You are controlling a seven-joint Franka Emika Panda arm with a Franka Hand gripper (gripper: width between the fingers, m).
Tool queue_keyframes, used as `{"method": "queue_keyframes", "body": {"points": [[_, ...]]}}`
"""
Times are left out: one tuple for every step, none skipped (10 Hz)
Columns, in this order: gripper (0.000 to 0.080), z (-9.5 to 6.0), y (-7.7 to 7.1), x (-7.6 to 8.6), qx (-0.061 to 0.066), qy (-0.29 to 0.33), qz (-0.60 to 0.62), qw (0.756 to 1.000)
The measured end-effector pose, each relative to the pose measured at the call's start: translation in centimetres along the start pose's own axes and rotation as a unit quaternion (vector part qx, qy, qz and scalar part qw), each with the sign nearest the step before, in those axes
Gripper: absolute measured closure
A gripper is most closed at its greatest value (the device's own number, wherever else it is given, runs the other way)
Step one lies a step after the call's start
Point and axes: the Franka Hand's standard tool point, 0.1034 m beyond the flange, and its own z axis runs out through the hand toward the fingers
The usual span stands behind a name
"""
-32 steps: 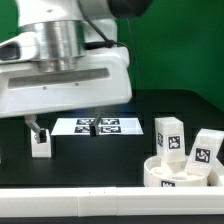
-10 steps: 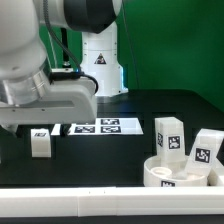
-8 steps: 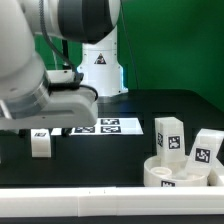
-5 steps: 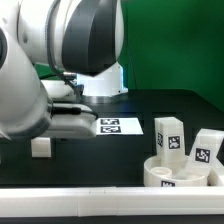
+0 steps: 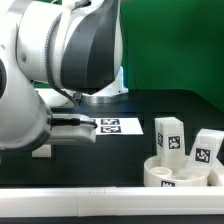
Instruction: Assemble stool
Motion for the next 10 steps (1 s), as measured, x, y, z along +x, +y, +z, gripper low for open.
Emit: {"method": "queue_keyframes", "body": {"points": [[0.0151, 0.34, 0.13, 0.18, 0.0, 0.001, 0.0, 1.0], [0.0151, 0.7, 0.2, 0.3, 0.0, 0.001, 0.0, 1.0], [0.0151, 0.91, 0.29, 0.68, -0.002, 0.009, 0.001, 1.0], [0.0151, 1.02, 0.32, 0.67, -0.002, 0.014, 0.002, 1.0], [0.0173, 1.08, 0.34, 0.64, -0.002, 0.014, 0.002, 1.0], [0.0302, 1.08, 0.33, 0.64, -0.002, 0.013, 0.003, 1.0], [0.0302, 1.08, 0.33, 0.63, -0.002, 0.013, 0.002, 1.0], [0.0474, 1.08, 0.32, 0.63, -0.002, 0.013, 0.002, 1.0], [0.0478, 1.08, 0.32, 0.63, -0.002, 0.013, 0.002, 1.0], [0.0478, 1.02, 0.29, 0.64, -0.001, 0.014, 0.002, 1.0]]}}
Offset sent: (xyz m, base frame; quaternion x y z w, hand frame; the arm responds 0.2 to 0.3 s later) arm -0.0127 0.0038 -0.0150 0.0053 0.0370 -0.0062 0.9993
